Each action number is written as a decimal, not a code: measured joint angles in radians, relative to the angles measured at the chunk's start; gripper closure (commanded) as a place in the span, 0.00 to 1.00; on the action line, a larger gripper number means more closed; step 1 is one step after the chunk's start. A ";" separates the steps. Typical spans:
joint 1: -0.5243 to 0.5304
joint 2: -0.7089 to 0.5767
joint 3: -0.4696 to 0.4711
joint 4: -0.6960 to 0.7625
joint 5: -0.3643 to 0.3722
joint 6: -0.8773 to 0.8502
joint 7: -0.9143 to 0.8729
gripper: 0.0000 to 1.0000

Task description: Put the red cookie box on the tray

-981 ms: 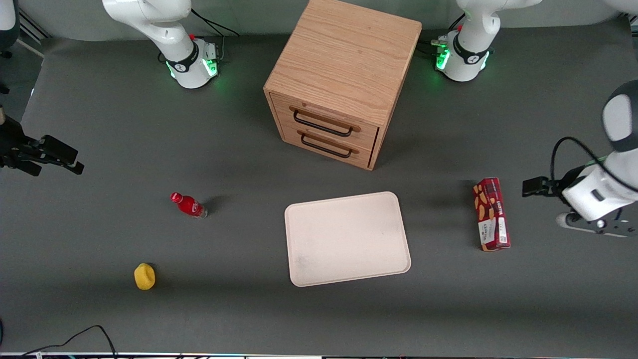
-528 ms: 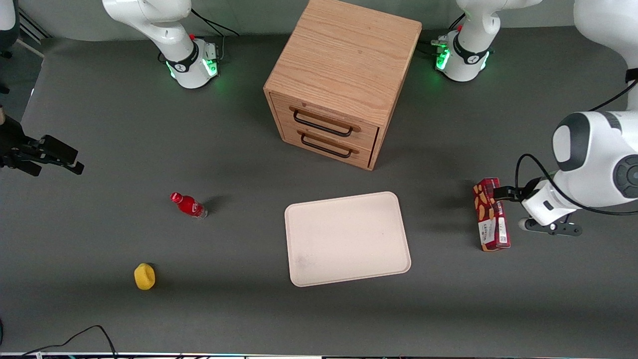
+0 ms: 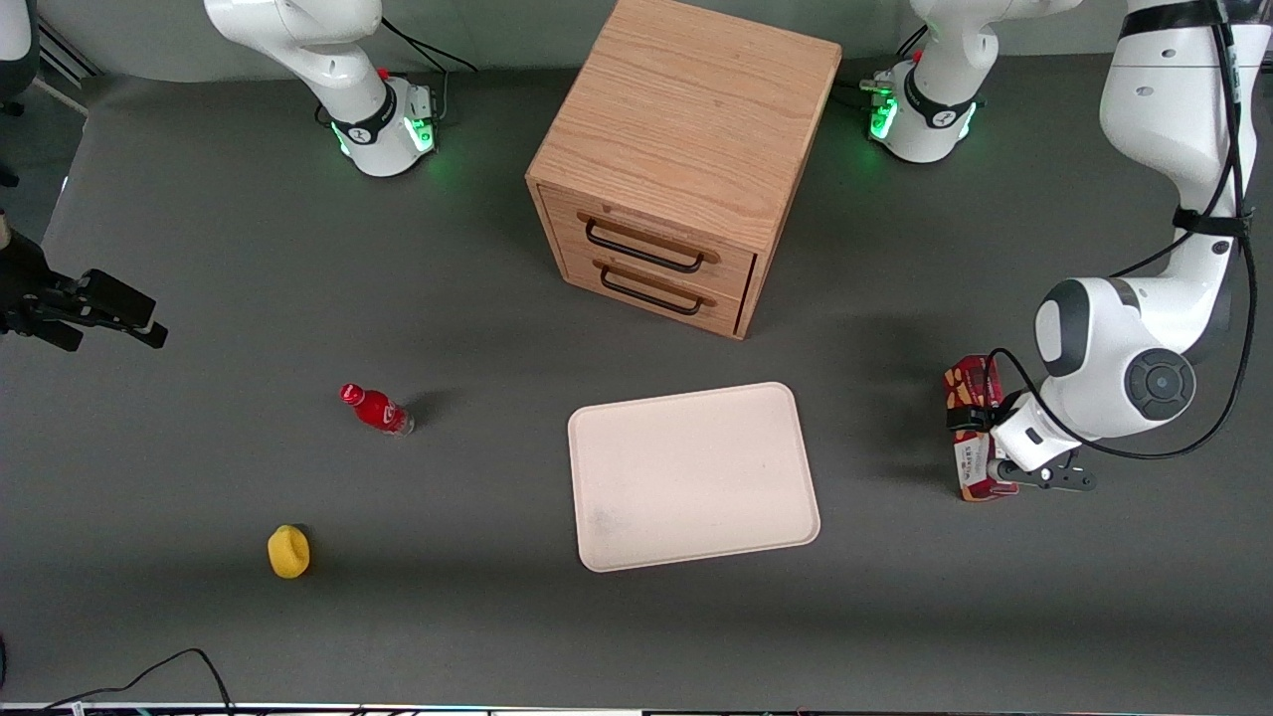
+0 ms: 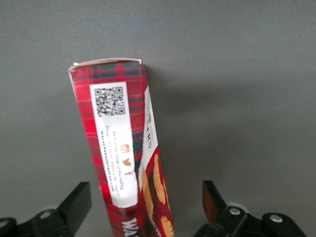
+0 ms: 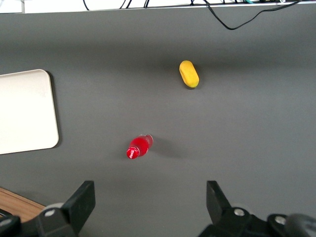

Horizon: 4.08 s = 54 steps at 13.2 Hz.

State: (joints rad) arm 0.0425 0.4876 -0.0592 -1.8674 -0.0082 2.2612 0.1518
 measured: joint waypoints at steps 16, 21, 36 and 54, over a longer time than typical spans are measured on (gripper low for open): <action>0.003 -0.011 0.002 0.005 0.000 -0.001 0.022 0.94; -0.001 -0.011 0.000 0.004 0.000 -0.001 0.021 1.00; -0.340 0.103 -0.017 0.606 -0.082 -0.477 -0.541 1.00; -0.449 0.350 -0.002 0.623 0.075 -0.160 -0.738 0.00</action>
State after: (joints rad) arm -0.4069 0.8376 -0.0611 -1.2439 0.0665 2.1014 -0.5860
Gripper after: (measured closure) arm 0.423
